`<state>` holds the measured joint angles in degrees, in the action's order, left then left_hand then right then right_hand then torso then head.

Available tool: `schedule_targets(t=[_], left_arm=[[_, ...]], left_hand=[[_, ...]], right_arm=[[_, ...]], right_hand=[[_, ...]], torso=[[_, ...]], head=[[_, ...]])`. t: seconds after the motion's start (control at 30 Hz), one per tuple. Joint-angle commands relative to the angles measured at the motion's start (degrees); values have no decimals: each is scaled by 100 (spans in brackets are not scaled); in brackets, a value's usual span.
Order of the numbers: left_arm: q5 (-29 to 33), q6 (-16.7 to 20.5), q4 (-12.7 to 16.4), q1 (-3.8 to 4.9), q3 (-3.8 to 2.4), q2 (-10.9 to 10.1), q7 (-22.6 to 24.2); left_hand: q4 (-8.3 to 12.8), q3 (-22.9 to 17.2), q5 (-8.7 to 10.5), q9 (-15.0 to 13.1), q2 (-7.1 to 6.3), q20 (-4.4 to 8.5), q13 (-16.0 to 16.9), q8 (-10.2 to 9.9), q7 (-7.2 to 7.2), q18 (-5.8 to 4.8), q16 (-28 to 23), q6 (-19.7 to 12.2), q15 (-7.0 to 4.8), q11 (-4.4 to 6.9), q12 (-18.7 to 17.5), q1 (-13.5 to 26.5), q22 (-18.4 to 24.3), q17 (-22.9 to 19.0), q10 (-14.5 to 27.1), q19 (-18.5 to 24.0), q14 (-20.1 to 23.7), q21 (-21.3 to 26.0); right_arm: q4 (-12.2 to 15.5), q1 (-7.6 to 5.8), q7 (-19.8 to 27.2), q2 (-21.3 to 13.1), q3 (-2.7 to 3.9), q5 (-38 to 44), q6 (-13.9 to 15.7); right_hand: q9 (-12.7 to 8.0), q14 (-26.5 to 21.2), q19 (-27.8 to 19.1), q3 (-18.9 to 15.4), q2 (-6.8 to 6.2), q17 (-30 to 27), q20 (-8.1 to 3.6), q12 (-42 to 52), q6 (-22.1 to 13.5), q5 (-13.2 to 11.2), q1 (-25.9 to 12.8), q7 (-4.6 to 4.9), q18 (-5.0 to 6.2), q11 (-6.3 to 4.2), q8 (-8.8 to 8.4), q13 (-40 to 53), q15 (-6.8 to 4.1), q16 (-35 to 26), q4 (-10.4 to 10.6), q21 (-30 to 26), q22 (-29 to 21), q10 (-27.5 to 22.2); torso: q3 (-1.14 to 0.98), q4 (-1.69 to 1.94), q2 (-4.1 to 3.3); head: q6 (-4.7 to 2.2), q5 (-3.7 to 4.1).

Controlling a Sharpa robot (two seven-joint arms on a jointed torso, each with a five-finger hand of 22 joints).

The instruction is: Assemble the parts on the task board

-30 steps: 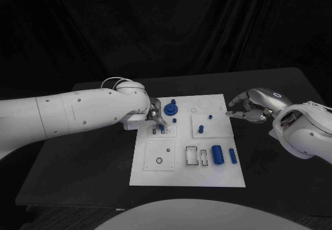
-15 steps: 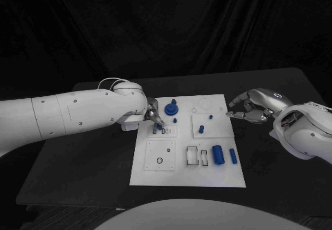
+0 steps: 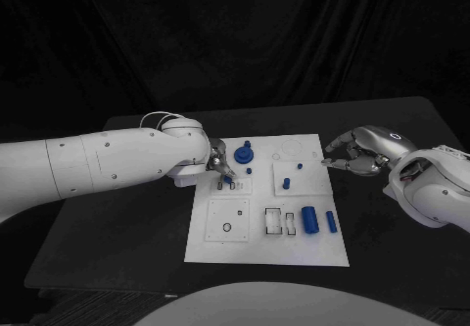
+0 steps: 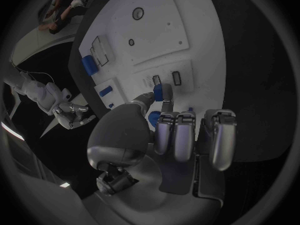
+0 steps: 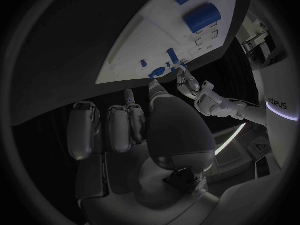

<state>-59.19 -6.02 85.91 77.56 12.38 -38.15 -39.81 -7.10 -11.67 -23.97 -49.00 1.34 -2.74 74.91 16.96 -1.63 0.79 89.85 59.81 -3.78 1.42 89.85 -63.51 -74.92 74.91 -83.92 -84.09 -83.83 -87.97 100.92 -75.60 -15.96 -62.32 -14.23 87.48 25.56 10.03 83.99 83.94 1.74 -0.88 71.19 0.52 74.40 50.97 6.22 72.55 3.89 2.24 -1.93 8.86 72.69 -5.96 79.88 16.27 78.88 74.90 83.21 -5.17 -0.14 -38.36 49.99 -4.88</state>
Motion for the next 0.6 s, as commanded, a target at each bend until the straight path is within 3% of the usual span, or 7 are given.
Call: schedule_targets(t=[0.03, 0.23, 0.6], left_arm=[[-2, 130, 31, -35, -3, -20, 34], [-2, 134, 76, -74, -3, -51, 21], [-2, 119, 168, -111, -2, -97, -9]], left_hand=[[2, -46, -17, -6, -20, 33, 1509, -27, -10, 27, 15, 35, -36, 41, 15, 61, -1252, 1509, -608, -246, -617, 37], [1, -61, -16, -6, -22, 32, 1509, -34, -10, 27, 15, 37, -36, 41, 15, 69, -1251, 1509, -608, -246, -617, 39], [2, -132, -18, -9, -20, 33, 1509, -59, -10, 29, 15, 53, -37, 42, 15, 94, -1249, 1509, -608, -243, -617, 44]], right_arm=[[16, 11, 16, -12, 4, 14, 18], [6, 11, 16, -16, 4, 14, 21], [-3, 11, 8, -11, 4, 14, 12]], right_hand=[[9, 295, 166, -3, 43, -4, 53, -31, 58, 44, 37, -2, 34, 6, 2, -51, 58, -14, -21, -24, 1169, -42], [9, 295, 164, -1, 45, -6, 53, -31, 62, 56, 49, -1, 34, 6, 1, -51, 58, -15, -24, -28, 1168, -41], [9, 294, 165, -1, 47, -10, 55, -27, 68, 85, 67, 0, 34, 7, -2, -48, 59, -16, -29, -26, 1169, -38]], torso=[[-3, -4, 2], [-4, 7, 8], [0, -3, 3]], head=[[1, -15], [1, -1], [1, 2]])
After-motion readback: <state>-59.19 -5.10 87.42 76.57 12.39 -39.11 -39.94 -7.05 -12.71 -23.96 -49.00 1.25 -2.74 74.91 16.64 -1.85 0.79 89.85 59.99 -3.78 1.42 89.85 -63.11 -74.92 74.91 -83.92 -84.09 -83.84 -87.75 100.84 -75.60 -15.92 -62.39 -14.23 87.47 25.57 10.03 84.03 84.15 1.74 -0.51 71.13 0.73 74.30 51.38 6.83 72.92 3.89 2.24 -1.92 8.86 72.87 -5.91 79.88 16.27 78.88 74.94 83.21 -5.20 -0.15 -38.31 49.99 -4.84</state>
